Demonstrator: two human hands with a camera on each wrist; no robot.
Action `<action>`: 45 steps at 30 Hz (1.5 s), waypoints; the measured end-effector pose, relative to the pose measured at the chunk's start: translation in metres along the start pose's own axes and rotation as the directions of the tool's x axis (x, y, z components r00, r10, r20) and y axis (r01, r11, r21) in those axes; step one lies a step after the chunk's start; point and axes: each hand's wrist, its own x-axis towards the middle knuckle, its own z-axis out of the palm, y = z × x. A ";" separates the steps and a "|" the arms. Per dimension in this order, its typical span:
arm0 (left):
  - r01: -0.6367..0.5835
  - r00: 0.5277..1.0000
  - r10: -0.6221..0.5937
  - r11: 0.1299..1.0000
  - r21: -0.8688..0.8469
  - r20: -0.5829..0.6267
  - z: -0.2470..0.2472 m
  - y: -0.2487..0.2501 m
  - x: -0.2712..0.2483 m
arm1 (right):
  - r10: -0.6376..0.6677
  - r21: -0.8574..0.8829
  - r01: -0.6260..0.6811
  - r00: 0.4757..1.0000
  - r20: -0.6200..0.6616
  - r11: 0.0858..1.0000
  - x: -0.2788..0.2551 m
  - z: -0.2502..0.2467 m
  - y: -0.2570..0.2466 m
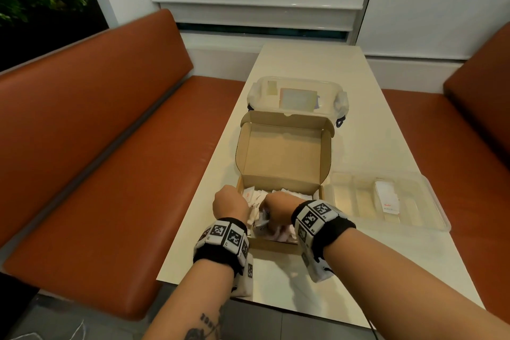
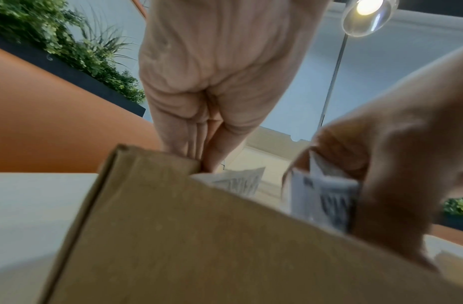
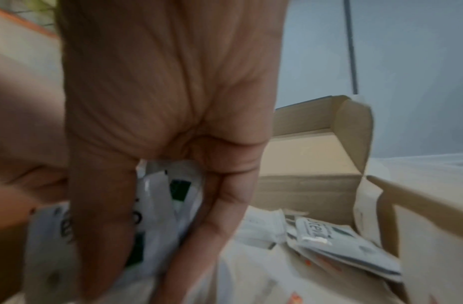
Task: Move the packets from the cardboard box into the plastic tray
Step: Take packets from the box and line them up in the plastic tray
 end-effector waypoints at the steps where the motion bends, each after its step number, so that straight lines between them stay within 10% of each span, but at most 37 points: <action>1: 0.008 1.000 -0.008 1.000 -0.023 0.001 -0.001 0.000 0.000 | 0.013 0.107 -0.010 1.000 -0.027 0.994 0.000 -0.003 0.004; 9: -0.277 0.956 0.214 0.883 -0.378 -0.201 -0.004 0.027 -0.016 | 0.133 0.759 0.119 0.956 -0.262 0.641 -0.016 -0.050 0.036; 16: 0.009 0.965 0.214 0.554 -0.832 0.153 0.002 0.057 -0.027 | 0.088 0.965 0.249 0.963 -0.256 0.088 -0.026 -0.063 0.046; 22: 0.221 0.919 0.237 0.357 -0.908 0.316 0.015 0.070 -0.031 | 0.043 0.961 0.249 0.966 -0.255 0.118 -0.027 -0.052 0.036; 30: 0.253 0.933 0.153 0.368 -0.895 0.327 0.036 0.065 -0.022 | 0.098 0.631 0.187 0.916 -0.389 0.753 -0.024 -0.040 0.032; 40: 0.212 0.944 0.168 0.351 -0.912 0.284 0.045 0.067 -0.017 | 0.238 0.877 0.274 0.891 -0.386 0.396 -0.024 -0.038 0.057; 45: 0.227 0.929 0.198 0.362 -0.904 0.312 0.048 0.074 -0.018 | 0.263 0.874 0.297 0.872 -0.412 0.384 -0.028 -0.037 0.071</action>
